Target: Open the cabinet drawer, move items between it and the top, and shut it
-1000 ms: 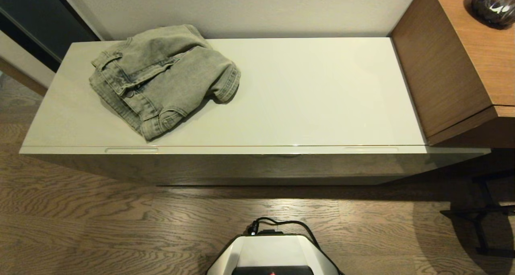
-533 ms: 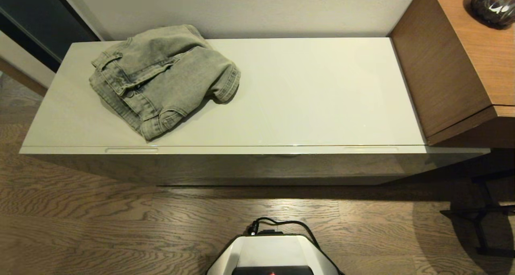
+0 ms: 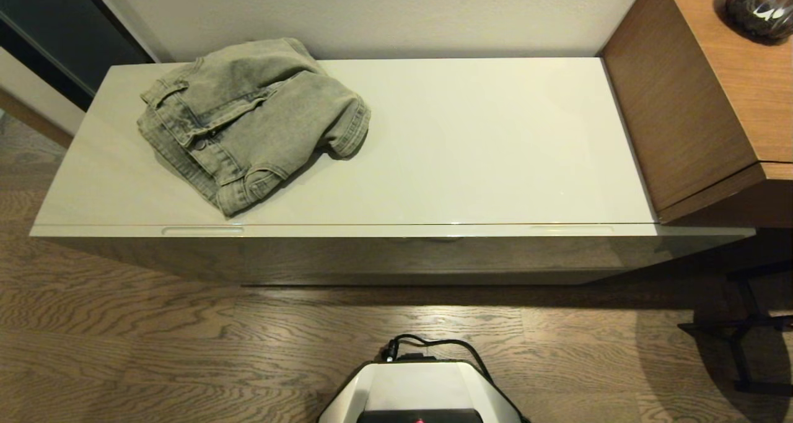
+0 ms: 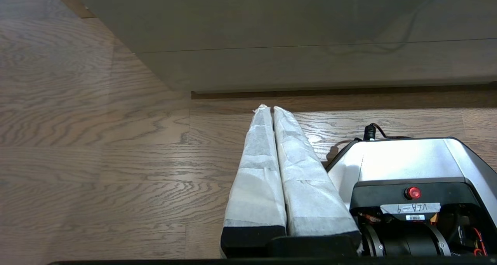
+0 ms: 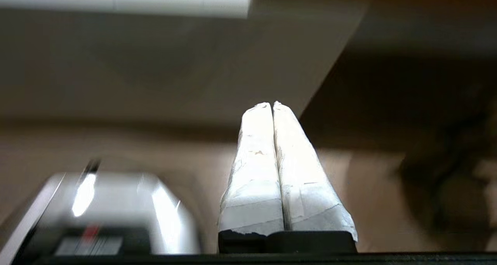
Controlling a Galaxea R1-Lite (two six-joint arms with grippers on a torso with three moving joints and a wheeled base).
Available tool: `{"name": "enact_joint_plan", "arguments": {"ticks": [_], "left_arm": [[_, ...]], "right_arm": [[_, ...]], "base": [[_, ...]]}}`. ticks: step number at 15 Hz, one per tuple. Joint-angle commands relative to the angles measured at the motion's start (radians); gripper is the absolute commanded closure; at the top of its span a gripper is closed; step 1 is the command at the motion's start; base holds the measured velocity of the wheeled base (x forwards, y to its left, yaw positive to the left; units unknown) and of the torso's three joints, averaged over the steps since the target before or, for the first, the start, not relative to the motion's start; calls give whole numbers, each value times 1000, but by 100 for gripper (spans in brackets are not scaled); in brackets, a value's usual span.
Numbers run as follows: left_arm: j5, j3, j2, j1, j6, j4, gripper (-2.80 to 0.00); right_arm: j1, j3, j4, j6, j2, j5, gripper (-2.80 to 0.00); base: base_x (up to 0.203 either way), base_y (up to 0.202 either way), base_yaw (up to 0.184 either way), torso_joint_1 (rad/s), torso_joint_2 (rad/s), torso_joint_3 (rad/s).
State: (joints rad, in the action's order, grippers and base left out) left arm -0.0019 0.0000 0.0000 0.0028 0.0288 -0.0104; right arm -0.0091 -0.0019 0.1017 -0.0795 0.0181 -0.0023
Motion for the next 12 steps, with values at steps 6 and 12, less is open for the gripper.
{"name": "enact_joint_plan", "arguments": {"ticks": [6, 12], "left_arm": [[-1, 0, 2, 0, 0, 1, 0], [-1, 0, 2, 0, 0, 1, 0]], "right_arm": [[0, 3, -102, 50, 2, 11, 0], [0, 3, -103, 53, 2, 11, 0]], "base": [[0, 0, 0, 0, 0, 0], [0, 0, 0, 0, 0, 0]]}}
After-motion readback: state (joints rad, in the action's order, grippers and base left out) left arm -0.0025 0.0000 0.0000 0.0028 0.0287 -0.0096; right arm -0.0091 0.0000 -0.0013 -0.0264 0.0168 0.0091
